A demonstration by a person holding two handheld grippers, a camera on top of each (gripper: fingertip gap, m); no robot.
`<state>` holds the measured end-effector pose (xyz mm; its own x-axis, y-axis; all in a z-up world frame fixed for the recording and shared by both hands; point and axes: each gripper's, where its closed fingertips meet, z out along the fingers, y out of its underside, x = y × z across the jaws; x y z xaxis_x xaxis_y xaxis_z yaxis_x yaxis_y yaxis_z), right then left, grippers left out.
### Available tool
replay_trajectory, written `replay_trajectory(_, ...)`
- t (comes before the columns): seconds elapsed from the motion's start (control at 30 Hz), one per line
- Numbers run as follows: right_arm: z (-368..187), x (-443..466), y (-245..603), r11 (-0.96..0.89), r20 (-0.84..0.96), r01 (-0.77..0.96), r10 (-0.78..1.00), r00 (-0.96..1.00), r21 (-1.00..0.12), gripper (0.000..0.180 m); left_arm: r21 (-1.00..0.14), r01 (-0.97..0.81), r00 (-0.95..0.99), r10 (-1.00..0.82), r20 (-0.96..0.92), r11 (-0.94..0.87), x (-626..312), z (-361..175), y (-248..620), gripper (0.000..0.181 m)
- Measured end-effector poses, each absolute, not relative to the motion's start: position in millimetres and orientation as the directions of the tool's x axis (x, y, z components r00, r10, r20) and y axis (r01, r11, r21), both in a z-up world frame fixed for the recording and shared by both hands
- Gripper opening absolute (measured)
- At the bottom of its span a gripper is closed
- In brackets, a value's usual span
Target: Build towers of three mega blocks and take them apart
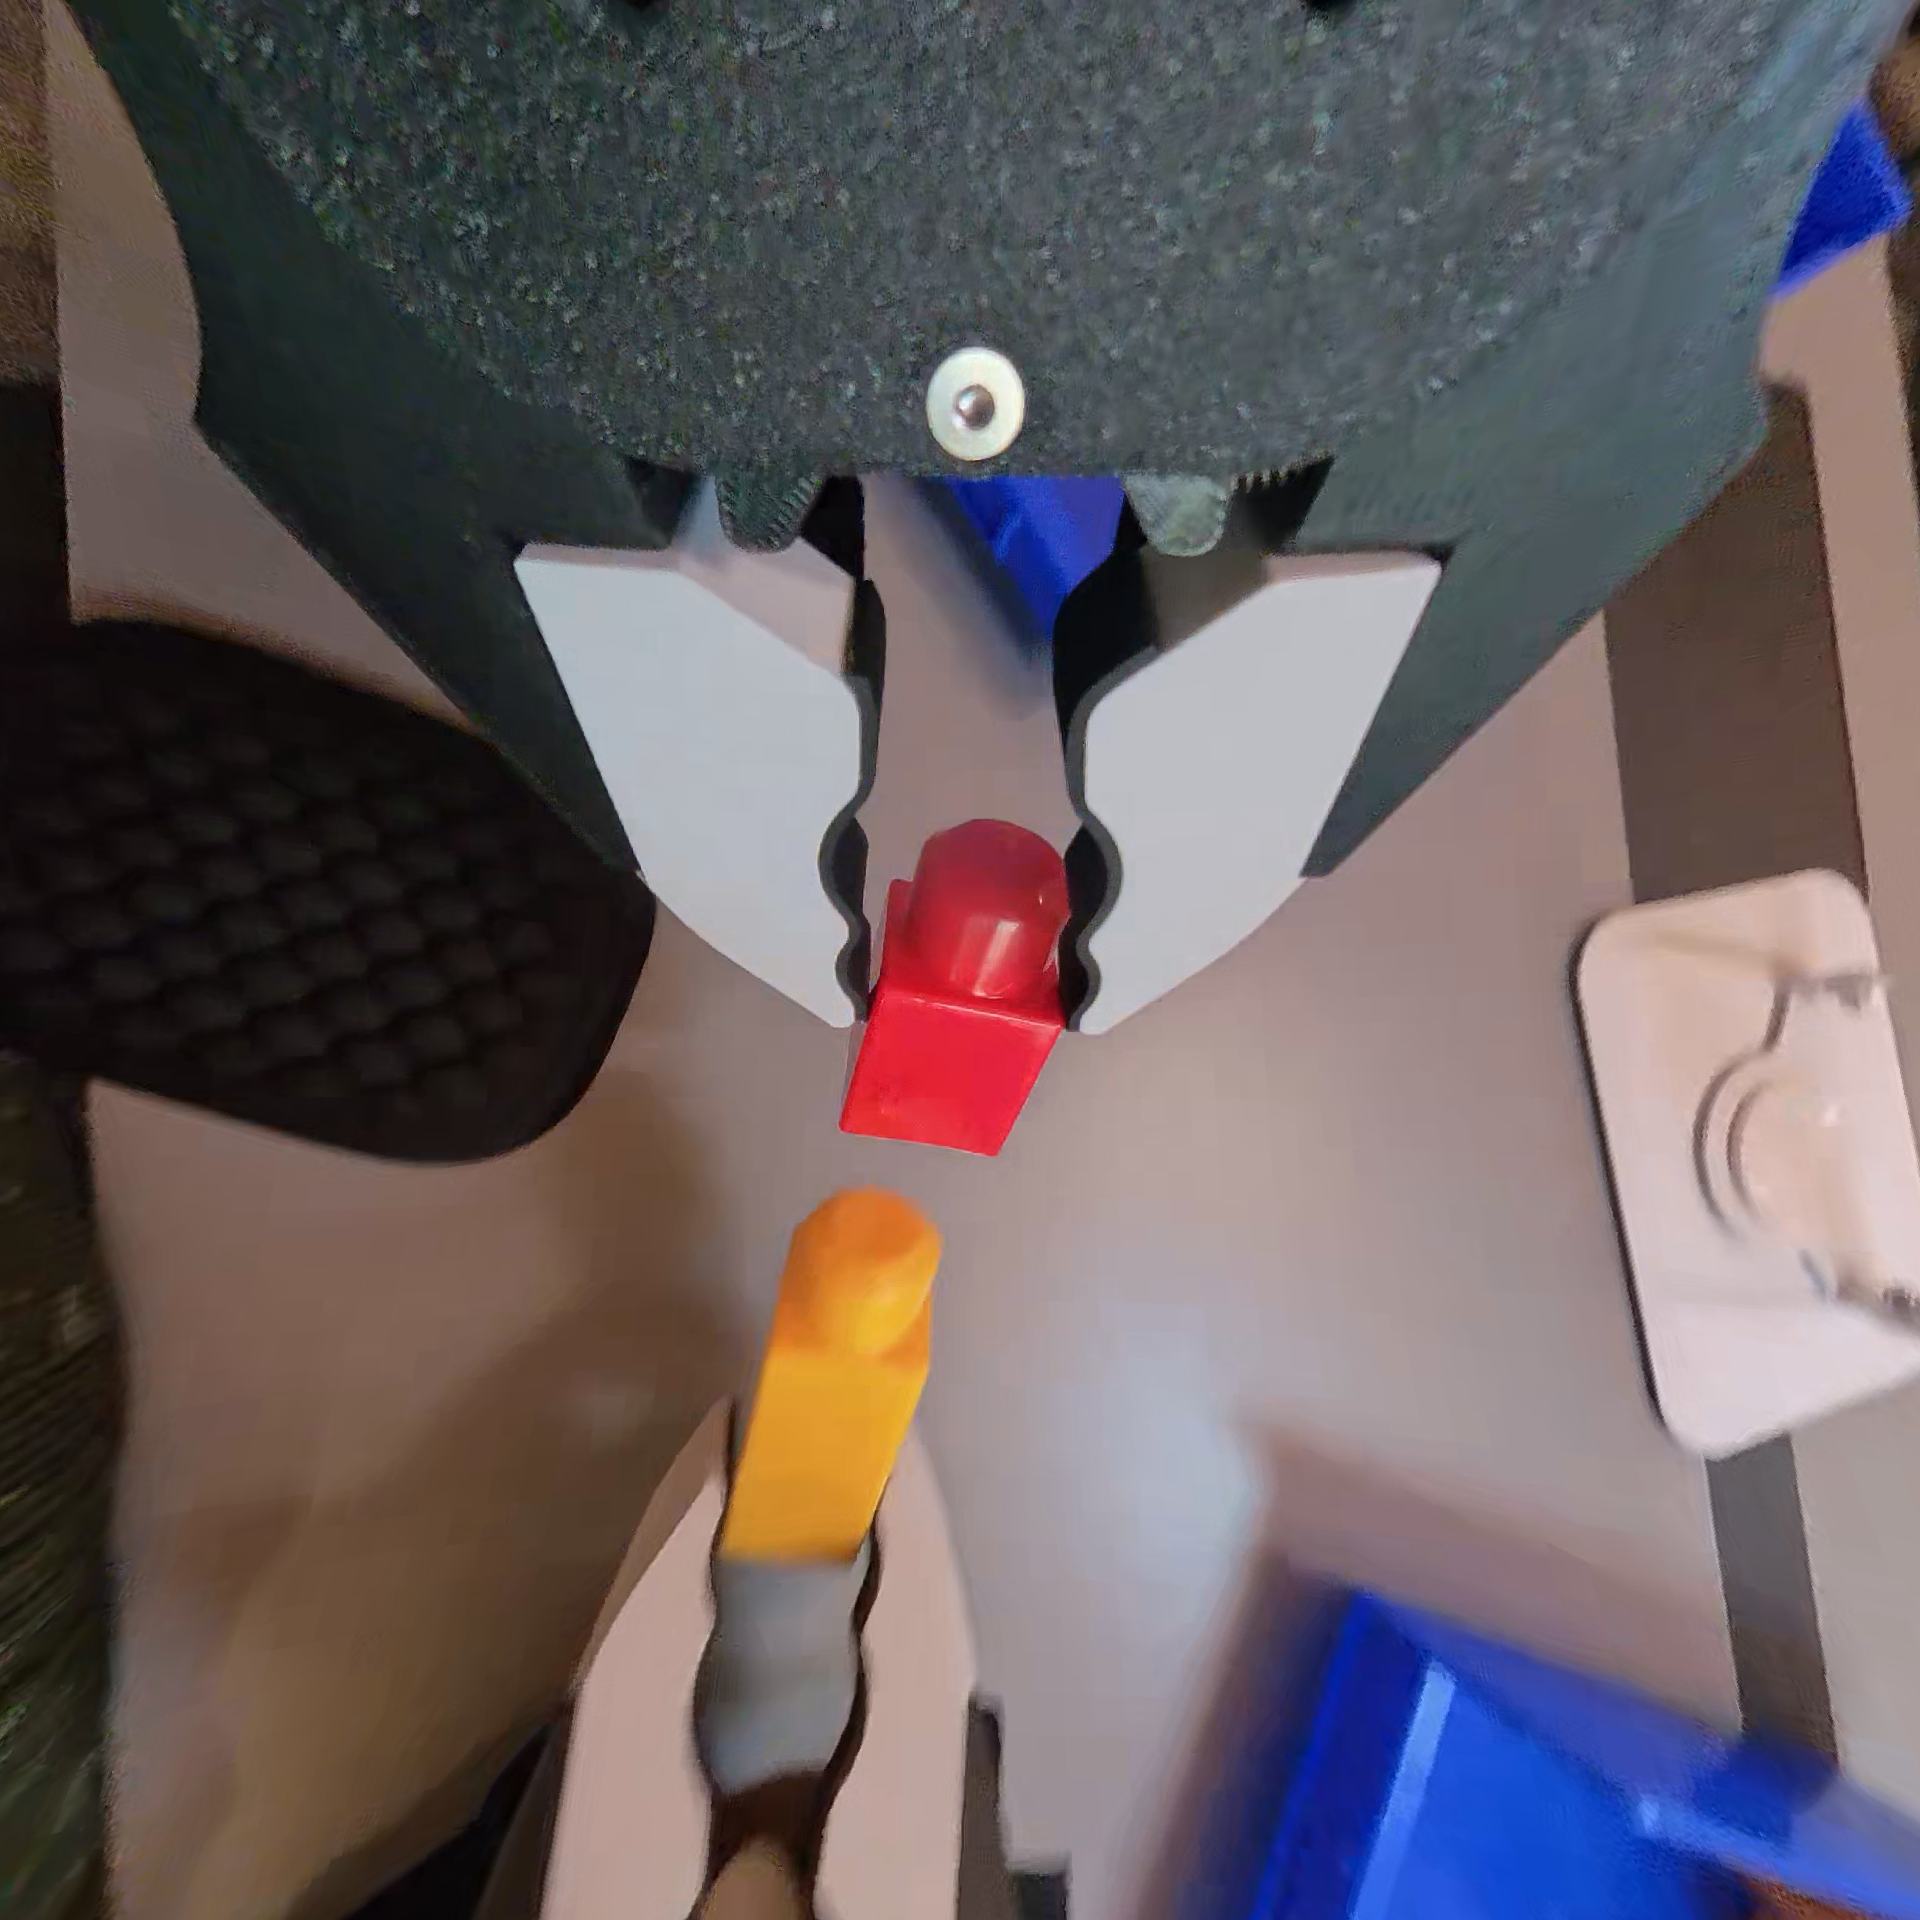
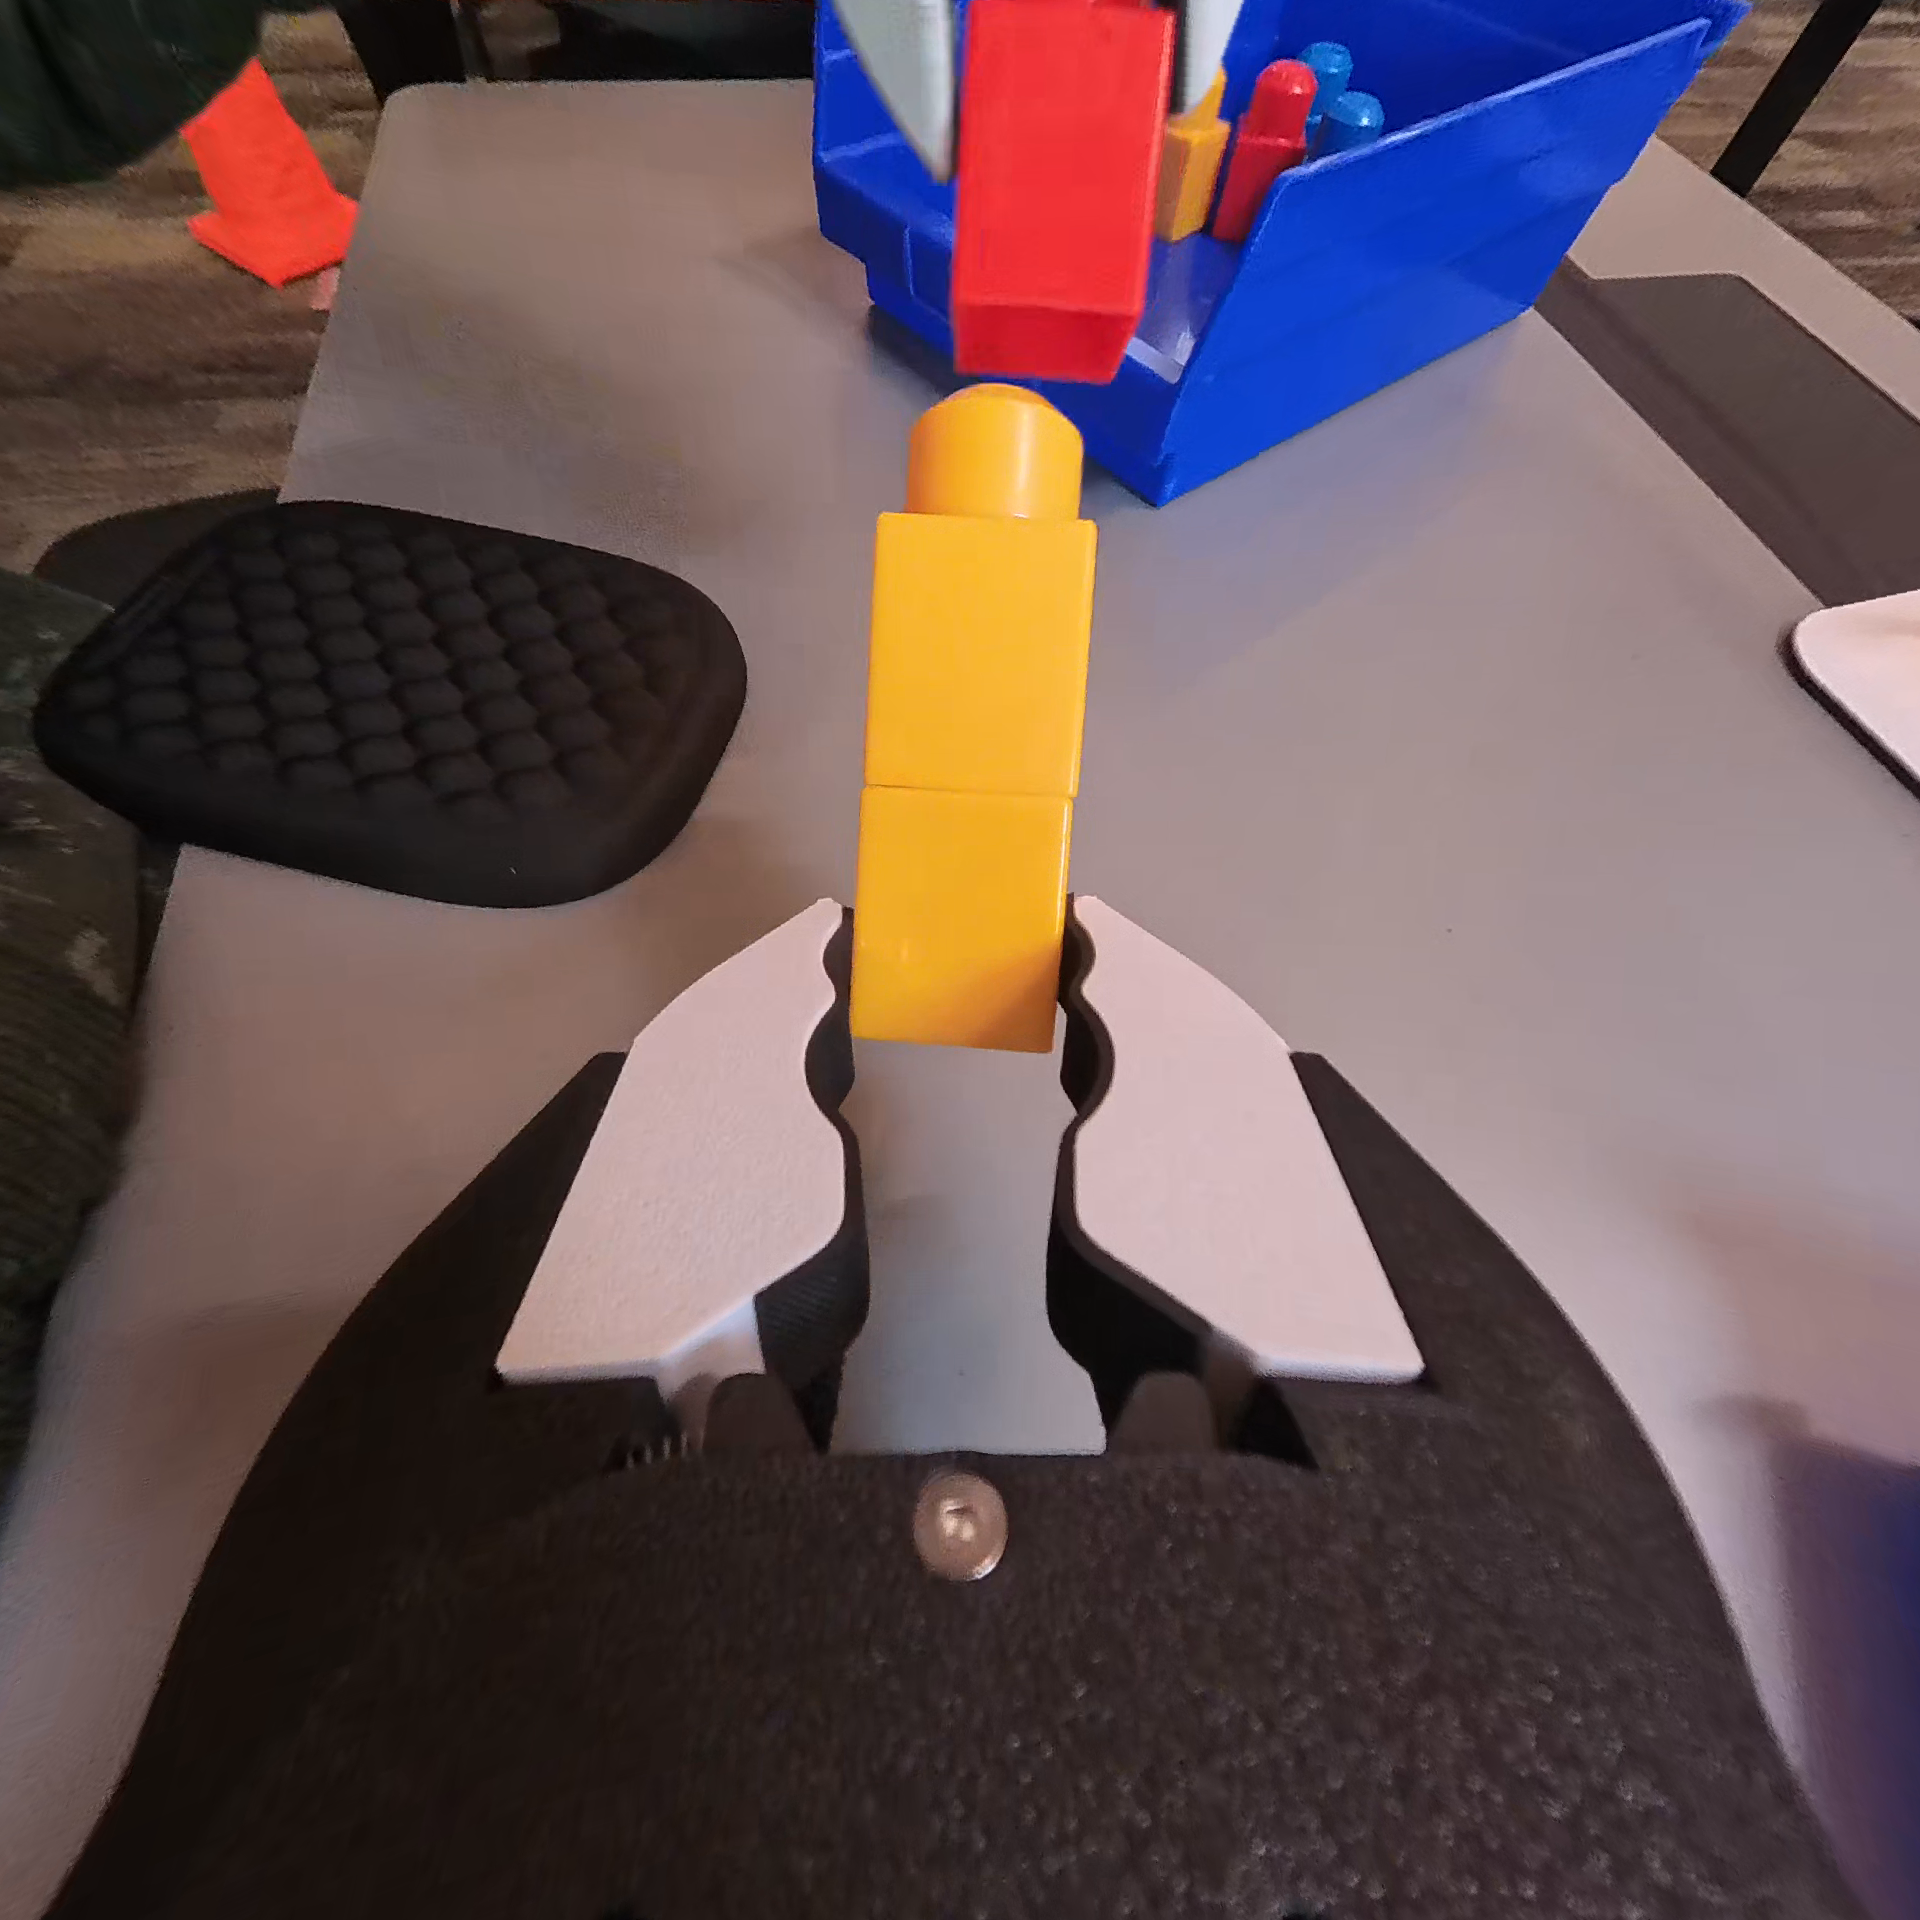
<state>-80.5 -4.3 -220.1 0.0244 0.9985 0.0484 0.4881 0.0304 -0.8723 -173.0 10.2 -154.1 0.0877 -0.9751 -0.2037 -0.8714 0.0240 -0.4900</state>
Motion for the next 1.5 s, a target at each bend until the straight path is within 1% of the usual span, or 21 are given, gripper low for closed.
replay_trajectory(0.07,-220.9,-79.6,-3.0,0.030,0.051,0.490,0.998,0.028,-0.871,0.037,-0.533,-0.845,0.069,-0.978,-0.195,0.047,-155.8,-152.4,6.4,0.034)
replay_trajectory(0.27,-214.3,-78.6,0.5,0.047,0.080,0.462,0.995,0.052,-0.886,0.037,-0.604,-0.795,0.059,-0.983,-0.176,0.061,-133.7,-152.8,8.1,0.034)
replay_trajectory(0.37,-204.5,-77.3,2.1,0.041,0.076,0.413,0.995,0.070,-0.910,0.037,-0.668,-0.743,0.081,-0.983,-0.164,0.050,-128.8,-142.3,10.2,0.034)
replay_trajectory(0.47,-200.2,-77.5,2.8,0.084,0.130,0.407,0.988,0.088,-0.910,0.036,-0.659,-0.745,0.057,-0.975,-0.214,0.101,-125.8,-139.5,7.6,0.034)
replay_trajectory(0.77,-186.1,-77.0,0.0,0.112,0.151,0.318,0.984,0.099,-0.942,0.036,-0.716,-0.682,0.062,-0.962,-0.264,0.153,-116.9,-120.9,1.5,0.034)
replay_trajectory(0.87,-175.8,-79.6,-1.0,0.085,0.113,0.259,0.989,0.093,-0.962,0.036,-0.799,-0.575,0.122,-0.947,-0.298,0.177,-106.7,-104.1,1.6,0.038)
replay_trajectory(0.9,-170.6,-81.3,-2.1,0.091,0.115,0.239,0.989,0.091,-0.967,0.037,-0.819,-0.541,0.142,-0.939,-0.314,0.192,-104.6,-97.8,0.8,0.042)
replay_trajectory(0.93,-165.8,-82.4,-3.2,0.098,0.120,0.222,0.989,0.088,-0.970,0.037,-0.846,-0.494,0.170,-0.931,-0.322,0.202,-103.6,-90.0,0.9,0.050)
replay_trajectory(1.0,-157.6,-80.1,-3.6,0.080,0.096,0.169,0.992,0.088,-0.982,0.037,-0.927,-0.339,0.205,-0.949,-0.241,0.163,-104.6,-72.8,-2.2,0.052)
replay_trajectory(1.07,-149.5,-74.8,-2.0,0.048,0.057,0.099,0.995,0.083,-0.994,0.037,-0.978,-0.188,0.223,-0.965,-0.136,0.094,-108.3,-65.6,-0.9,0.052)
replay_trajectory(1.17,-134.2,-71.4,-4.5,-0.024,-0.024,-0.013,0.999,0.034,-1.000,0.037,-1.000,-0.012,0.194,-0.981,0.000,-0.003,-99.4,-75.8,-1.2,0.052)
replay_trajectory(1.2,-133.1,-72.3,-6.2,-0.048,-0.048,-0.026,0.999,0.013,-0.999,0.037,-0.999,0.025,0.180,-0.983,0.031,-0.027,-92.7,-81.4,-1.6,0.052)
replay_trajectory(1.23,-135.0,-74.3,-7.7,-0.064,-0.064,-0.021,0.998,0.000,-0.998,0.037,-0.997,0.056,0.169,-0.984,0.055,-0.046,-85.7,-86.4,-1.7,0.048)
replay_trajectory(1.27,-139.6,-77.0,-8.6,-0.072,-0.072,0.002,0.997,-0.004,-0.997,0.037,-0.996,0.065,0.166,-0.983,0.075,-0.065,-78.9,-92.3,-0.5,0.040)
replay_trajectory(1.33,-154.6,-82.5,-10.0,-0.077,-0.078,0.078,0.997,-0.007,-0.994,0.037,-0.995,0.057,0.137,-0.986,0.094,-0.087,-70.1,-100.4,-3.0,0.037)
replay_trajectory(1.43,-182.0,-89.5,-11.3,-0.089,-0.095,0.225,0.995,-0.016,-0.970,0.037,-0.989,-0.124,0.176,-0.982,0.064,-0.086,-69.0,-124.6,-1.8,0.037)
replay_trajectory(1.5,-186.2,-90.0,-8.9,-0.076,-0.080,0.249,0.997,-0.007,-0.966,0.046,-0.970,-0.233,0.215,-0.976,0.017,-0.068,-73.6,-139.7,-0.7,0.037)
